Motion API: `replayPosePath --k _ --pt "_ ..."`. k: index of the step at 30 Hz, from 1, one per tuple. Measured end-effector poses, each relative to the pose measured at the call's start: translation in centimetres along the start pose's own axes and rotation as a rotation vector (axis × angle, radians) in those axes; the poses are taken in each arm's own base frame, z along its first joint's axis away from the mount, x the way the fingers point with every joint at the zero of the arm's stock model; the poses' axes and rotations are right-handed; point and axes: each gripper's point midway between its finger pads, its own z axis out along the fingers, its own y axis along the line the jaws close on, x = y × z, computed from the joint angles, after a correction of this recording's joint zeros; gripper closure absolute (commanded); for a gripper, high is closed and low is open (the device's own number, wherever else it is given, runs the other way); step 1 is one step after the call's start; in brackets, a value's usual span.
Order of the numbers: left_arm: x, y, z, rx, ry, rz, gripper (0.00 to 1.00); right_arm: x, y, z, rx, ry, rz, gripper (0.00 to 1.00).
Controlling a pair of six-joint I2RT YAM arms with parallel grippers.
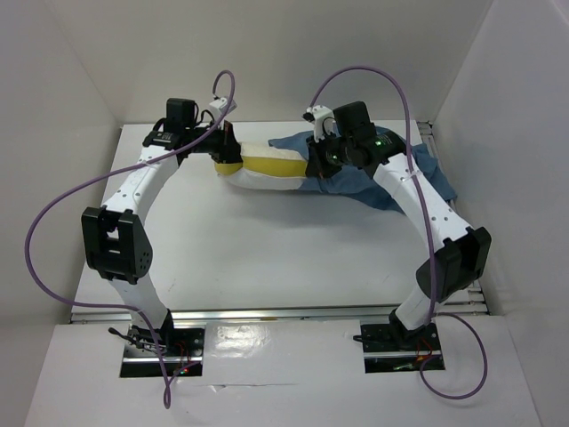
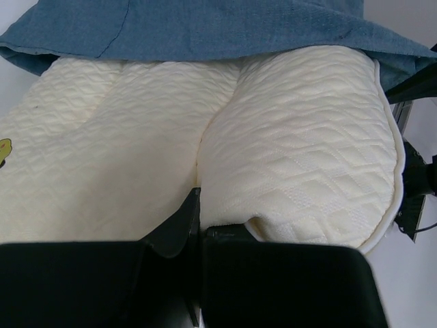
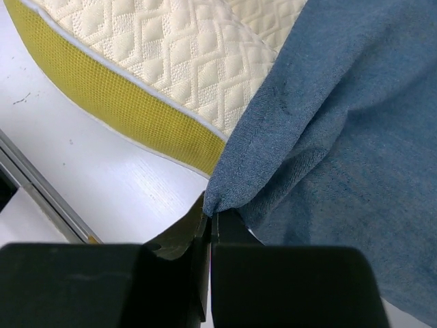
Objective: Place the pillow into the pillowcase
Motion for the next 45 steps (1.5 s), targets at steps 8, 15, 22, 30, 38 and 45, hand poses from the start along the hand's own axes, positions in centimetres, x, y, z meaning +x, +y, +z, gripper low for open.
replayPosePath --k 8,15,22,30,38,45 --pt "0.1 -0.2 0.2 0.001 0.004 -0.003 1.0 -1.7 1.3 0.0 -0.066 -0.031 0.021 1.0" --pt "-0.1 0.4 0.2 -0.036 -0.003 -0.021 1.0 -6.4 4.5 3.3 -0.148 -0.076 -0.011 1.0" --pt "-1.3 2.0 -0.3 -0.113 -0.049 -0.058 1.0 -10.1 5.2 7.0 -0.197 -0.105 0.006 1.0" --pt "-2.4 2.5 -0.5 -0.137 -0.095 -0.126 1.0 -11.3 7.4 7.2 -0.234 -0.131 -0.023 1.0" --pt "-3.4 2.5 -0.4 -0.136 -0.138 -0.152 1.0 -10.9 9.6 7.0 -0.287 -0.115 -0.047 1.0" --pt "-5.0 1.5 -0.4 -0.085 -0.185 -0.182 1.0 -10.1 14.4 6.6 -0.396 -0.096 -0.096 1.0"
